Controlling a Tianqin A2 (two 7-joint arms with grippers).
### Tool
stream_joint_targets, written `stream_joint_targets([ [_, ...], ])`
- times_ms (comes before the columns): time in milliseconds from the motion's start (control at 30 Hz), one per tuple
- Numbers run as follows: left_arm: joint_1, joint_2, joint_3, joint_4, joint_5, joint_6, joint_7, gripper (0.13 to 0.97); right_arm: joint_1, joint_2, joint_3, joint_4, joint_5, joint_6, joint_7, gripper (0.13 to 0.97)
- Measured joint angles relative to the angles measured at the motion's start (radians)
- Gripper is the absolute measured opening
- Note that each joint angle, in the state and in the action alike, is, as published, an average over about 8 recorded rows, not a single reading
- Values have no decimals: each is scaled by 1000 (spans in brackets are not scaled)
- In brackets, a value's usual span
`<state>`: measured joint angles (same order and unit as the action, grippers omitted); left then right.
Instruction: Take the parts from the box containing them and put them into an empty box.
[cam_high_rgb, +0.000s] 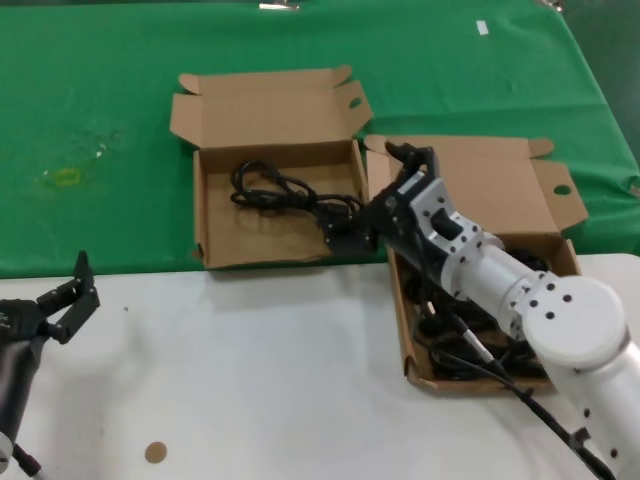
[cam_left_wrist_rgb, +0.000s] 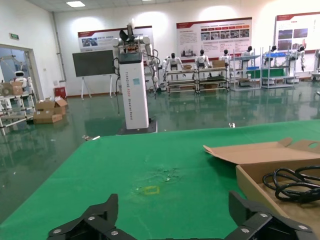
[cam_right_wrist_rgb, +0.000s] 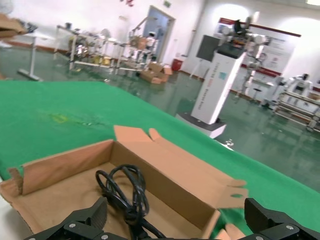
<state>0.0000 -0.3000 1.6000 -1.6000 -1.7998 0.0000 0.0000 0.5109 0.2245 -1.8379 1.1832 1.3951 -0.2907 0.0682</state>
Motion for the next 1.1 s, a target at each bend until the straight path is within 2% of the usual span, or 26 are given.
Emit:
stream_joint_targets([
  [133,0,0,0,0,0,0,0,767,-48,7,23,40,39,28,-7,966],
  [267,0,0,0,0,0,0,0,767,-98,14,46,80,78,56,-13,966],
  [533,0,0,0,0,0,0,0,900,-198,29,92,161,157,113,-26,966],
  [833,0,0,0,0,0,0,0,962,-310,46,144,253,245,176,-41,966],
  [1100,0,0,0,0,0,0,0,965,-410,61,191,335,325,233,-55,966],
])
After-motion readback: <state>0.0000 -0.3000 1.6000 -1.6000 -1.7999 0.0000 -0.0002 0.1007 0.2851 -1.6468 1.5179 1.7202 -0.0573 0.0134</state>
